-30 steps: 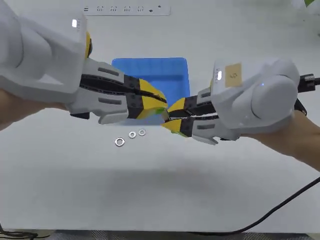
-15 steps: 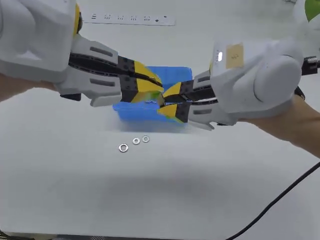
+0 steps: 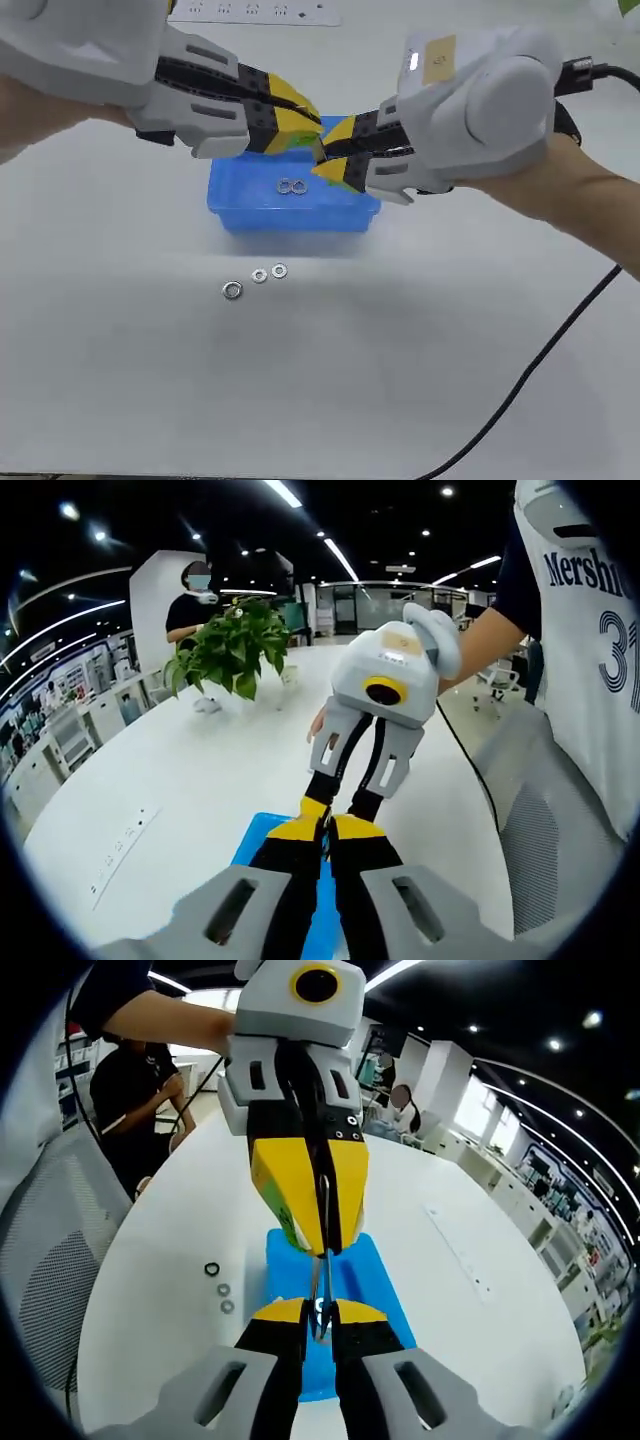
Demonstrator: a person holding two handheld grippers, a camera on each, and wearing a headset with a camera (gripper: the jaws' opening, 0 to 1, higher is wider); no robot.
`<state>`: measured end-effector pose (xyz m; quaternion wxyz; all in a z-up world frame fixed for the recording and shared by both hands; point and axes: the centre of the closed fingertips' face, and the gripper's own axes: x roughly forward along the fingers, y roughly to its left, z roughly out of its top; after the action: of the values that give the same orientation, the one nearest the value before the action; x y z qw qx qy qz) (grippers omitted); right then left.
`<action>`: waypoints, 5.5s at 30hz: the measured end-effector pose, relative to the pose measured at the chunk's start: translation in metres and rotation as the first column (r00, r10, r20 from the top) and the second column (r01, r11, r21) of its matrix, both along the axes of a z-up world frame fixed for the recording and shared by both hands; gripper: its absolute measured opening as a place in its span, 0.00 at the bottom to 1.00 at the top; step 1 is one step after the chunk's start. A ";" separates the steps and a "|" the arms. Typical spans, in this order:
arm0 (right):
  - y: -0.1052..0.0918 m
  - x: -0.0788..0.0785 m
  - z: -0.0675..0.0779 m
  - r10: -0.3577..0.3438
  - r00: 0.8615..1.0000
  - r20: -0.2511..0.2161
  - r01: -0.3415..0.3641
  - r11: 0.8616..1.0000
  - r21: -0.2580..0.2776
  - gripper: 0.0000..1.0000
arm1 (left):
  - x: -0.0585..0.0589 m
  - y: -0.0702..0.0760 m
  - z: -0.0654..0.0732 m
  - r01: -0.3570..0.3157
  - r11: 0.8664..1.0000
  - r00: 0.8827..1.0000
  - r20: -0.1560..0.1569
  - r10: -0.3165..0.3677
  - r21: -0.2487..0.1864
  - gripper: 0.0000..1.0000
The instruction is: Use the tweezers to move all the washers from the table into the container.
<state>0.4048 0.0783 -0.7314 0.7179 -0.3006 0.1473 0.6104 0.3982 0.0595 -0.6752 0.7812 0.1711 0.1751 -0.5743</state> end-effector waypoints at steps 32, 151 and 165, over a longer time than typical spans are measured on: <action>-0.004 0.012 -0.042 -0.051 0.991 -0.121 0.051 0.999 -0.006 0.11 | 0.022 -0.007 -0.043 -0.014 0.999 0.995 -0.101 0.018 0.039 0.07; 0.035 -0.081 -0.051 0.052 0.975 -0.216 -0.052 0.999 0.005 0.10 | -0.078 0.020 -0.044 -0.047 0.992 0.993 -0.103 0.059 0.114 0.07; 0.037 -0.088 -0.036 0.055 0.978 -0.200 -0.055 0.998 0.006 0.10 | -0.084 0.019 -0.029 -0.042 0.994 0.993 -0.105 0.053 0.103 0.07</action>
<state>0.3165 0.1149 -0.7669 0.6824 -0.2414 0.2104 0.6571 0.3140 0.0783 -0.7041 0.7743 0.1749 0.2499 -0.5545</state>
